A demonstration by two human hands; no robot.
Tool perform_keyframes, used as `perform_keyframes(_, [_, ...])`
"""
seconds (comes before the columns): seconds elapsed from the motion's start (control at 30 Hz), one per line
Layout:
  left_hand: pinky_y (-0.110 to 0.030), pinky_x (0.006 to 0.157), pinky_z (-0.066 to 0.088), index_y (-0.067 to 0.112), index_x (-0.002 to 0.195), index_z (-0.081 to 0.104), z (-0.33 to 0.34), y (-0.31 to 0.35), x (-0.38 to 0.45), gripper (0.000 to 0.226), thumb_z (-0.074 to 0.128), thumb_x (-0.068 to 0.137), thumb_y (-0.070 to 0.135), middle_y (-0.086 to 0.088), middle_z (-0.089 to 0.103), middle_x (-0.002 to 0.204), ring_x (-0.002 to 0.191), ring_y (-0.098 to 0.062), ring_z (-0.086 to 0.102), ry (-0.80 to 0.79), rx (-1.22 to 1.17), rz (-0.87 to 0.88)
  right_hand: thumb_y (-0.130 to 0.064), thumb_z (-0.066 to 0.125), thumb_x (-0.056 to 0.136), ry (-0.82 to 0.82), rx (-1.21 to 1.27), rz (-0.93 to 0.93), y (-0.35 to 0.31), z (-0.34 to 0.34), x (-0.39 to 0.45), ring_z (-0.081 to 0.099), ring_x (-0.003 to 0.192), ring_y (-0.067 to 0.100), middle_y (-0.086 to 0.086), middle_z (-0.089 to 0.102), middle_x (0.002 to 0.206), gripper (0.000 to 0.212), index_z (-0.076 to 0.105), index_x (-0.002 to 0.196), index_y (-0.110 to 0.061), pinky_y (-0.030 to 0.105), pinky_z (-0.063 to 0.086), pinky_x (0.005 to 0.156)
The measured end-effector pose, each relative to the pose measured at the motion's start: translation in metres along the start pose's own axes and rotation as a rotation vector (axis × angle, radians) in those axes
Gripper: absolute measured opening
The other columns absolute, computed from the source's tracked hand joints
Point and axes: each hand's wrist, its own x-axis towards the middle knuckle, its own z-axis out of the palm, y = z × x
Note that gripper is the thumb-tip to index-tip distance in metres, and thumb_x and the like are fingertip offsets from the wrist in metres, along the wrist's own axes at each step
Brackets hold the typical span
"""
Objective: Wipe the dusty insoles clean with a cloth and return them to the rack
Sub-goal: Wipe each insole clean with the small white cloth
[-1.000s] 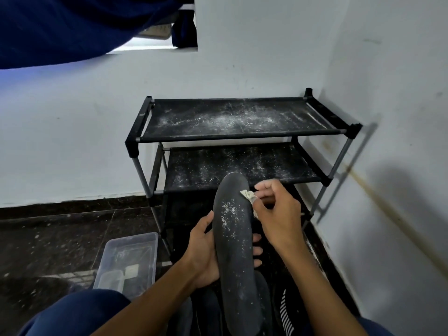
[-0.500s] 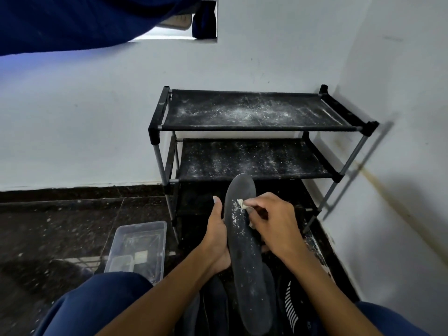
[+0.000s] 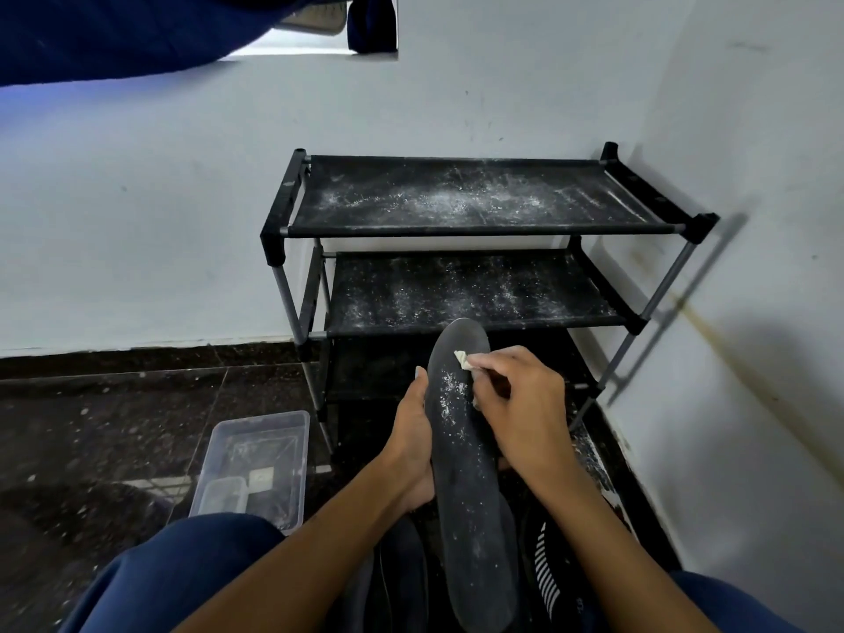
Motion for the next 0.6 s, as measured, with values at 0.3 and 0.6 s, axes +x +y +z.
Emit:
perform_keyframes(0.3, [-0.031,0.064,0.055,0.012,0.093,0.073,0.006,0.005,0.001,0.076,0.014,0.096,0.059,-0.012,0.073,0.089,0.073,-0.02,0.071,0.057,0.02,0.005,-0.011,0.063,0.088,-0.021,0.094,0.088,-0.006,-0.001,0.006,0.063,0.068,0.002,-0.006,0.064,0.092,0.016,0.071,0.101,-0.014,0.012,0.051,0.066])
perform_keyframes(0.6, [-0.034,0.071,0.054,0.011,0.098,0.073,0.009,-0.004,-0.012,0.074,0.017,0.095,0.06,-0.014,0.073,0.092,0.077,-0.021,0.071,0.11,-0.049,0.081,-0.009,0.063,0.087,-0.089,0.121,0.085,-0.017,-0.007,0.005,0.063,0.072,0.002,-0.007,0.064,0.091,0.017,0.071,0.101,-0.014,0.014,0.052,0.069])
